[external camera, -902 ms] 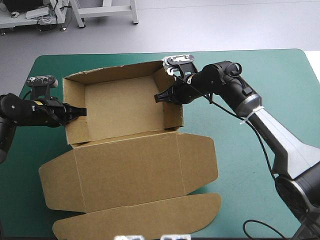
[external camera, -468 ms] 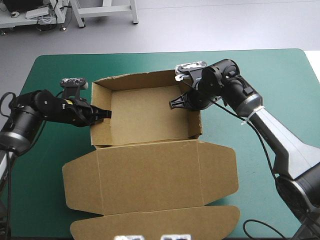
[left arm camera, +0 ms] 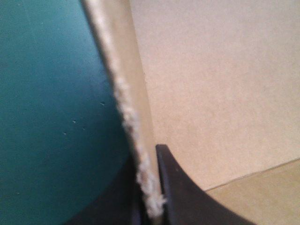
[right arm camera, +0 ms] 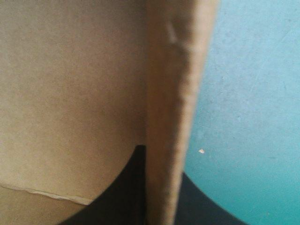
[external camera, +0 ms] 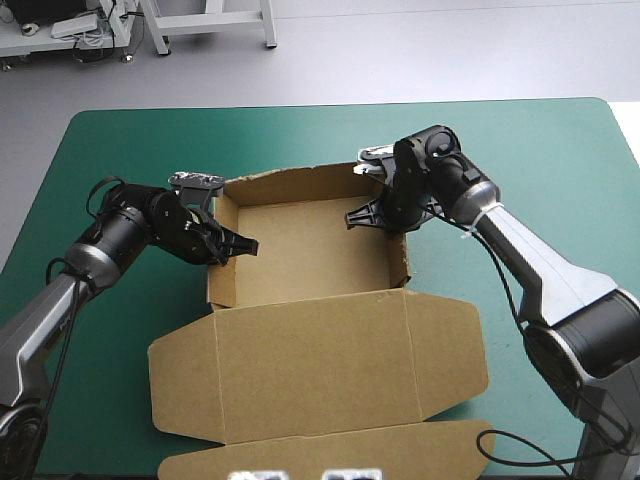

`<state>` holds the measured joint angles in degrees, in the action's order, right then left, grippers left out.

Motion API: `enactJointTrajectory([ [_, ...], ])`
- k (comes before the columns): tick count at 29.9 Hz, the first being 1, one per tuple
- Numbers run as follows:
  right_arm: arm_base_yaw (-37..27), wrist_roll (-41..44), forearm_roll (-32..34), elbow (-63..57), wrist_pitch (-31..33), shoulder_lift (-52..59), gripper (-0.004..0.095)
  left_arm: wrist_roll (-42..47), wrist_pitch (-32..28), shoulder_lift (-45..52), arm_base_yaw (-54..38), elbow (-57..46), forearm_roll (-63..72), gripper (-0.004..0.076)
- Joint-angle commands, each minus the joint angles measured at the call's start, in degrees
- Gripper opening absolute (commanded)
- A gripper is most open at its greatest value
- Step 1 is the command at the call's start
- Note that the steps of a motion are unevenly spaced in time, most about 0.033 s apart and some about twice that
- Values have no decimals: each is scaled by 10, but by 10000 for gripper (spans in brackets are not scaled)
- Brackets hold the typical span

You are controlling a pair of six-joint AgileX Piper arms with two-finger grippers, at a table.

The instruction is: Fold the box

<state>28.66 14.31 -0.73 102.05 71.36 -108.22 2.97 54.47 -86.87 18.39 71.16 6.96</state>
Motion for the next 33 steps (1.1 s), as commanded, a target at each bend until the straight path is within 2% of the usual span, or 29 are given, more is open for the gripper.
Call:
enactJointTrajectory([
  [1,4,-5,-29,13,-21,5,-17,5,-37,8,8,19,14,-9],
  [9,2,-3,-44,13,-48,-31,-18,37,-46,-44,8,19,-3,-9],
  [16,2,-10,-87,13,-69,-56,-18,66,-48,-81,8,19,-3,-9],
  [21,2,-23,-80,13,-72,-57,-18,62,-50,-94,8,26,-4,-9],
  [29,2,-50,3,15,-42,-57,-4,47,-46,-94,8,26,-6,-1],
  [31,2,-53,26,16,-25,-57,43,38,-40,-94,8,26,-4,27],
  [33,2,-47,51,16,-6,-57,147,2,-34,-94,8,26,8,75],
])
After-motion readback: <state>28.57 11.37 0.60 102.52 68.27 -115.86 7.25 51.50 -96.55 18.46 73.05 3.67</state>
